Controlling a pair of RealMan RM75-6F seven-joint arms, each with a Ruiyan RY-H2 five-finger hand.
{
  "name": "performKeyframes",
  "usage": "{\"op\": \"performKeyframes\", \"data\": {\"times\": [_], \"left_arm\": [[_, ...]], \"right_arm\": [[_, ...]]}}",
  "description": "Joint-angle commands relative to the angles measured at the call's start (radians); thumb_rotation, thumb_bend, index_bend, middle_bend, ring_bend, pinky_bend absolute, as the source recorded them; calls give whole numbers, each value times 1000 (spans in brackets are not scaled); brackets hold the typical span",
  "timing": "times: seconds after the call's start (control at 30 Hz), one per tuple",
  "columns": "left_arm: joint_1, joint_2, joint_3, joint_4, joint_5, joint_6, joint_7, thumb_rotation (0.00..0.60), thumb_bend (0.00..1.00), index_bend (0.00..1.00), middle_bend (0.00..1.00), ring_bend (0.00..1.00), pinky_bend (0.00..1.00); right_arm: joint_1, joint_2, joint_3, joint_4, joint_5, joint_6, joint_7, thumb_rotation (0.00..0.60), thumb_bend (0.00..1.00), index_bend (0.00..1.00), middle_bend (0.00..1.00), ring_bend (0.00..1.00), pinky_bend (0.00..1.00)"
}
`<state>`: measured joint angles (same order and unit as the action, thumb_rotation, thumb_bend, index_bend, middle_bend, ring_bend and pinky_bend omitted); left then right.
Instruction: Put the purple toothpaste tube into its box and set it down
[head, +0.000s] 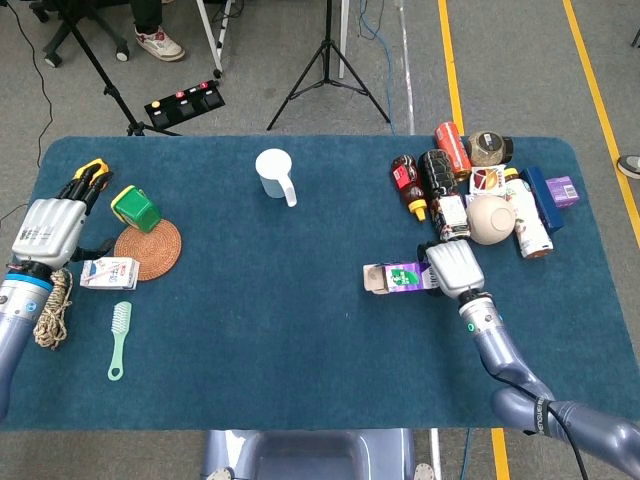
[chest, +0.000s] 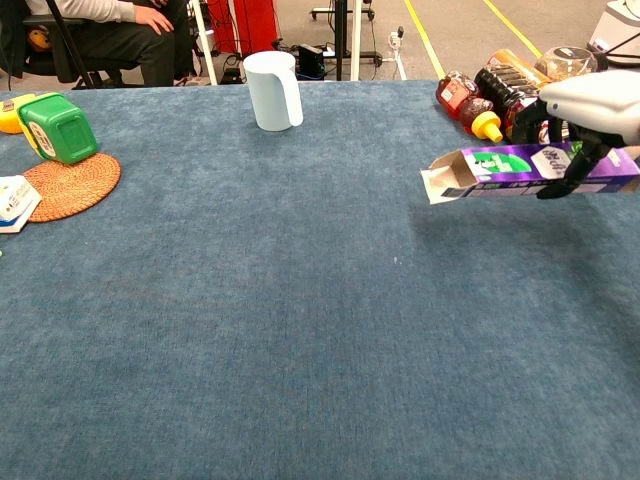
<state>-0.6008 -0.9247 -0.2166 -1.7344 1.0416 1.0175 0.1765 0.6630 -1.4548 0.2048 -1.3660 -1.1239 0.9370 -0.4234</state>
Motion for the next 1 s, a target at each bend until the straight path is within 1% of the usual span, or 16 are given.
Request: {"op": "performKeyframes", "data": {"times": [0.03, 0.1, 0.13, 0.17, 0.2, 0.23, 0.27, 0.33, 0.4, 0.47, 0.57, 0.67, 0.73, 0.8, 0.93, 1.0], "left_arm": [[3, -7, 7, 16, 6, -7, -8, 600, 273, 31, 0, 114, 437], [3, -14, 10, 29, 8, -13, -16, 600, 273, 31, 0, 113, 437], [3, -18, 11, 36, 9, -17, -21, 600, 273, 31, 0, 114, 437], [3, -21, 12, 42, 9, -20, -24, 600, 273, 31, 0, 113, 437], [4, -23, 13, 47, 11, -22, -27, 600, 273, 31, 0, 114, 437], [4, -26, 15, 52, 12, -24, -30, 600, 273, 31, 0, 114, 437], [5, -28, 16, 55, 13, -26, -33, 600, 273, 32, 0, 114, 437], [7, -31, 18, 62, 18, -29, -44, 600, 273, 32, 0, 114, 437], [13, -30, 20, 66, 29, -30, -64, 600, 273, 32, 0, 114, 437], [17, -25, 19, 68, 38, -36, -88, 600, 273, 32, 0, 113, 437], [29, -11, 13, 69, 57, -34, -142, 600, 275, 32, 0, 113, 434], [53, 9, 19, 60, 100, -18, -196, 600, 276, 32, 0, 99, 402], [89, 33, 36, 39, 146, 7, -245, 600, 275, 31, 0, 75, 369], [120, 50, 56, 31, 186, 28, -282, 600, 275, 26, 0, 38, 325], [193, 67, 101, 39, 247, 82, -357, 600, 275, 18, 0, 1, 266], [216, 62, 112, 54, 266, 106, -386, 600, 275, 10, 0, 0, 250]], "right_arm": [[7, -28, -12, -1, 54, -13, -36, 600, 528, 588, 683, 670, 733], [10, -33, -16, -5, 85, -37, -34, 600, 464, 520, 632, 636, 724], [13, -27, -19, -12, 104, -56, -35, 600, 373, 444, 559, 590, 710], [16, -22, -21, -18, 119, -67, -41, 600, 248, 354, 460, 520, 685], [20, -17, -23, -24, 132, -76, -48, 600, 163, 294, 387, 465, 662], [23, -11, -25, -32, 142, -83, -52, 600, 67, 220, 285, 379, 621], [25, -5, -26, -40, 149, -87, -54, 600, 13, 170, 207, 308, 580], [25, 7, -24, -62, 144, -82, -42, 600, 0, 134, 137, 240, 535], [18, 26, -27, -92, 121, -62, -28, 600, 0, 126, 109, 209, 490], [11, 45, -29, -122, 105, -48, -12, 600, 0, 115, 81, 173, 422], [-8, 89, -30, -183, 73, -17, 19, 600, 0, 104, 63, 144, 363], [-36, 137, -38, -240, 29, 18, 61, 600, 0, 104, 63, 144, 357], [-74, 179, -57, -270, -39, 63, 115, 600, 0, 104, 63, 143, 353], [-107, 207, -76, -273, -108, 104, 178, 600, 0, 104, 68, 143, 350], [-190, 260, -132, -225, -289, 235, 335, 600, 0, 105, 90, 144, 335], [-212, 272, -152, -204, -341, 277, 376, 600, 0, 107, 98, 144, 326]]}}
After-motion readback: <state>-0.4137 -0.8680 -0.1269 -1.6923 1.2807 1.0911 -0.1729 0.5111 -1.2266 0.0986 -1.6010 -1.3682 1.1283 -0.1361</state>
